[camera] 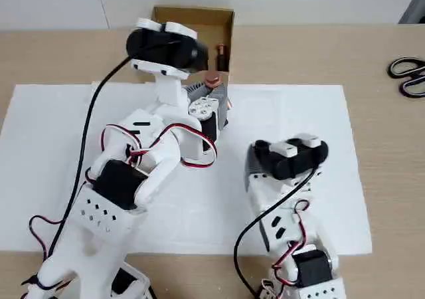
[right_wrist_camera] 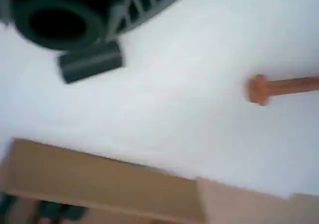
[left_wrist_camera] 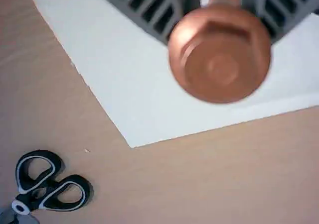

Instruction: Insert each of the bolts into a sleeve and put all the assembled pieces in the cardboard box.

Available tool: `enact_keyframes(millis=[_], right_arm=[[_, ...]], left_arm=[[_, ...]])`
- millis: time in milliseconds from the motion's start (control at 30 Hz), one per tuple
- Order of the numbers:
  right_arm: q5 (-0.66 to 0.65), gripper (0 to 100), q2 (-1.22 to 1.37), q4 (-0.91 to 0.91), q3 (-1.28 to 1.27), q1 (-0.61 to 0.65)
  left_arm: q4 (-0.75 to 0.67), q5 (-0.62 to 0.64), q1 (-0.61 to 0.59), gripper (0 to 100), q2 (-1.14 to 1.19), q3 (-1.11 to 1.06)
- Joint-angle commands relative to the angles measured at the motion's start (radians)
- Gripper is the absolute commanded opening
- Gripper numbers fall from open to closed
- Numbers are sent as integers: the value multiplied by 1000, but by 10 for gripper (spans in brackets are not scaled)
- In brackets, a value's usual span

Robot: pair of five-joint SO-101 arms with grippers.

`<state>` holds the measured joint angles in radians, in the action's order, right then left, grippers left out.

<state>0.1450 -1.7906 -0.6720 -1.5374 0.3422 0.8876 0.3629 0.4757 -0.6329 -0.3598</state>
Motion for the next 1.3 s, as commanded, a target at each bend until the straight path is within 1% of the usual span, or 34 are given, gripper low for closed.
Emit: enact_keyframes(millis=[0,267,333,467,600,667,900,967,1133,1200,1267], right_arm=[[15,5,-19,22,9,76],[14,5,-19,62,11,85],[14,5,-19,71,12,85],[12,5,-19,87,11,85],[12,5,-19,87,9,85],[12,5,-19,87,9,85],[12,4,-18,85,9,85],[12,4,-18,84,9,85],[12,4,-18,82,9,85],[12,4,-18,82,9,85],[12,4,-18,81,9,85]], left_arm=[[-34,-14,8,6,-35,5],[-31,-25,71,6,-40,5],[-20,-63,92,6,-72,1],[61,-135,157,6,-157,-12],[150,-138,170,6,-187,-12],[175,-112,167,6,-187,-10],[190,-101,166,6,-155,10],[261,-100,166,6,-100,91],[493,-95,166,6,133,412],[551,-97,150,6,229,516],[580,-97,121,6,313,622]])
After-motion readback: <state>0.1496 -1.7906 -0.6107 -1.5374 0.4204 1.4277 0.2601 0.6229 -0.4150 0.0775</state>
